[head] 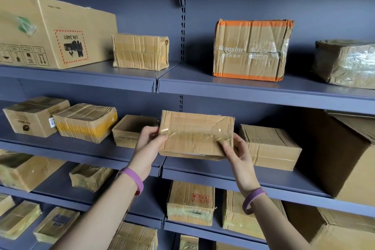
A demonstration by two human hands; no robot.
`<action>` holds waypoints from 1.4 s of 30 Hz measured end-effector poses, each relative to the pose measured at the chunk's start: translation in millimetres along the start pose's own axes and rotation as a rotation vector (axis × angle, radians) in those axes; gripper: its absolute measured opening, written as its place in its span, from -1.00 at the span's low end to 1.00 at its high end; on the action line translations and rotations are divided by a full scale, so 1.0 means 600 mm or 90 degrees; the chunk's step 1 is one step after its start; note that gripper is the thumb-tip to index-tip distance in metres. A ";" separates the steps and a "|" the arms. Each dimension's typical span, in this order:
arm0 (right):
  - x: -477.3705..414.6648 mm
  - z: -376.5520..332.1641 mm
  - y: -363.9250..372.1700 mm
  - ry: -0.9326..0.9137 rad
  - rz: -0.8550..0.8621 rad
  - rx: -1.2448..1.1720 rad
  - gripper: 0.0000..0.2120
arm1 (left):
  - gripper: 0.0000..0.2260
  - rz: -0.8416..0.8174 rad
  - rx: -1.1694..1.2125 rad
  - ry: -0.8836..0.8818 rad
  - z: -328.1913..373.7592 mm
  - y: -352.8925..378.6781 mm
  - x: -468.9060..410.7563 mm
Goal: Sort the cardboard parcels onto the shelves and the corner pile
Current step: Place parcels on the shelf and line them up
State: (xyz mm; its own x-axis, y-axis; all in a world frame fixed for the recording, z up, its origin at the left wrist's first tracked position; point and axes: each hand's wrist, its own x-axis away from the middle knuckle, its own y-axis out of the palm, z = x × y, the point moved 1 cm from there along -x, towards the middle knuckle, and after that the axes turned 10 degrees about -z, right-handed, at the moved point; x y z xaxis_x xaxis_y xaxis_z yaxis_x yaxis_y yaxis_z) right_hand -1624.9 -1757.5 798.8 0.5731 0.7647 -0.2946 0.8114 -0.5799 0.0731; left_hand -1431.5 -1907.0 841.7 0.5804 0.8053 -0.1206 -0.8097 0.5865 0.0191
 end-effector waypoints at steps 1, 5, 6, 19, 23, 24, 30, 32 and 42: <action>-0.002 0.001 0.001 -0.007 0.002 0.009 -0.56 | -0.79 -0.002 -0.015 0.004 0.001 0.001 0.000; -0.003 0.011 0.003 -0.011 0.010 0.053 -0.58 | -0.77 -0.009 -0.074 -0.007 -0.010 0.003 -0.012; -0.006 0.014 0.002 -0.007 0.015 0.063 -0.59 | -0.77 -0.010 -0.086 -0.014 -0.015 0.003 -0.018; -0.048 0.079 0.010 0.073 0.140 0.113 -0.65 | -0.83 -0.043 -0.197 -0.060 -0.108 0.000 -0.110; -0.056 0.095 0.010 0.105 0.161 0.126 -0.63 | -0.84 -0.056 -0.210 -0.060 -0.133 -0.001 -0.130; -0.058 0.099 0.011 0.111 0.166 0.130 -0.62 | -0.84 -0.056 -0.211 -0.053 -0.138 -0.002 -0.134; -0.064 0.114 0.018 0.113 0.193 0.147 -0.62 | -0.79 -0.069 -0.187 -0.040 -0.146 -0.006 -0.142; -0.064 0.113 0.018 0.108 0.190 0.151 -0.55 | -0.74 -0.080 -0.131 -0.040 -0.141 -0.008 -0.142; -0.078 0.018 0.016 0.008 0.145 0.162 -0.23 | -0.63 -0.199 -0.107 0.179 -0.033 0.022 -0.162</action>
State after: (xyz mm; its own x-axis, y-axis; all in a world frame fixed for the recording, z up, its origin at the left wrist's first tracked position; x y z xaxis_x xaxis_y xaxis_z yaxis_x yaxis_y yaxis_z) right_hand -1645.0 -1802.2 803.0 0.7391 0.6099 -0.2857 0.6084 -0.7866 -0.1053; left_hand -1500.2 -1979.3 834.0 0.7719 0.5233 -0.3610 -0.6157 0.7568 -0.2196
